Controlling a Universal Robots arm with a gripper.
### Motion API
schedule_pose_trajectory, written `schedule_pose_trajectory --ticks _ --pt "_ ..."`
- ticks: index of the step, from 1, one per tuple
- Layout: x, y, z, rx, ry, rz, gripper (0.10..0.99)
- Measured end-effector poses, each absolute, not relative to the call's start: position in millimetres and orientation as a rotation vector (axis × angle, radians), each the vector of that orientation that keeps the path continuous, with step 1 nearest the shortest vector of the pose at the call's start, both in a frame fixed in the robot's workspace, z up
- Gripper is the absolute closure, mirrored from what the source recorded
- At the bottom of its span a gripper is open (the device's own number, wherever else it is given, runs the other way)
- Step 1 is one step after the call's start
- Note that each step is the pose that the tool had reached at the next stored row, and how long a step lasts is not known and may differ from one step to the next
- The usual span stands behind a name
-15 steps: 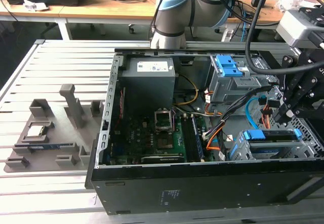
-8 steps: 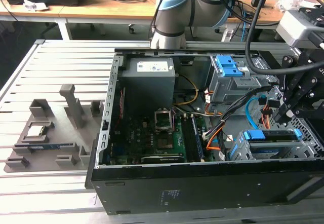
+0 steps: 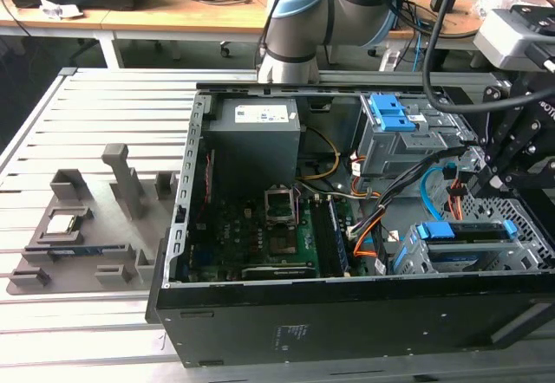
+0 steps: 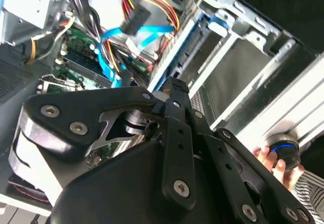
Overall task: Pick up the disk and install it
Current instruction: 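Insert the first disk wire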
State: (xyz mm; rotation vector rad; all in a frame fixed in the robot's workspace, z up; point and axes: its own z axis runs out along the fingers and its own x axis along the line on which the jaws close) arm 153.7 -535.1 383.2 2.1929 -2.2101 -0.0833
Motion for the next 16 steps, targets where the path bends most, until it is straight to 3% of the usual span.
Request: schedule_pose_trajectory --ticks 8,13,16 --pt "170 -490 368 2.189 -2.207 -0.083 0.980" --pt "177 -488 367 2.184 -2.202 -0.070 0.980" --pt "177 -488 367 2.184 -2.202 -0.070 0.847"
